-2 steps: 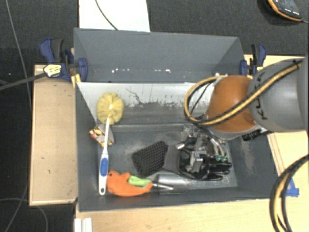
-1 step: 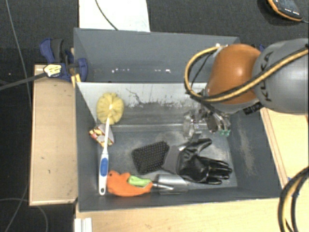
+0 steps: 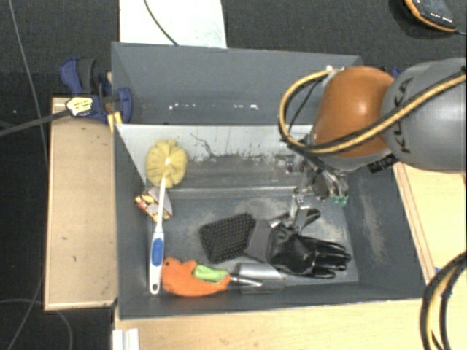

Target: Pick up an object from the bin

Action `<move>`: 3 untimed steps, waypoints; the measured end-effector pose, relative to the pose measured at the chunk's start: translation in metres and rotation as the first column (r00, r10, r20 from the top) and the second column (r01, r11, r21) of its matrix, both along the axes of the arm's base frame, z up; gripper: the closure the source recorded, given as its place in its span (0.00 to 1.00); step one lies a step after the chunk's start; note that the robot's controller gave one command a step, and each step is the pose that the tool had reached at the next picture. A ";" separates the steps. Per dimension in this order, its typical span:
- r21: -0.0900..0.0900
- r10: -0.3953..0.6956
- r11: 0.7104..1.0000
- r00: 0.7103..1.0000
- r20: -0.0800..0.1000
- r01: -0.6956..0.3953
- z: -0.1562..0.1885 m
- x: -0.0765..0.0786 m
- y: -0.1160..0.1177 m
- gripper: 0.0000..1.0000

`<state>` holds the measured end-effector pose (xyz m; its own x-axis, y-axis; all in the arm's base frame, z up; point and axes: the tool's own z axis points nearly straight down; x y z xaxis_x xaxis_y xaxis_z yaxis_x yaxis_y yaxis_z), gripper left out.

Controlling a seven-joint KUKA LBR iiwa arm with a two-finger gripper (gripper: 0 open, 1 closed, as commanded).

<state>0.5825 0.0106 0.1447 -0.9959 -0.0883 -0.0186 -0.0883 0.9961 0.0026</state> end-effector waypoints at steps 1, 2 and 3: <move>0.000 0.000 1.000 1.000 0.000 0.000 0.000 0.000 0.000 0.00; 0.003 -0.136 0.991 0.991 0.000 0.136 -0.041 -0.015 0.018 0.00; 0.000 -0.052 0.999 0.999 0.006 0.052 -0.030 -0.007 -0.025 0.00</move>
Offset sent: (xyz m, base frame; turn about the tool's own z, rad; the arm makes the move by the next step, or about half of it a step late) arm -0.0168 0.0192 -0.0440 0.1469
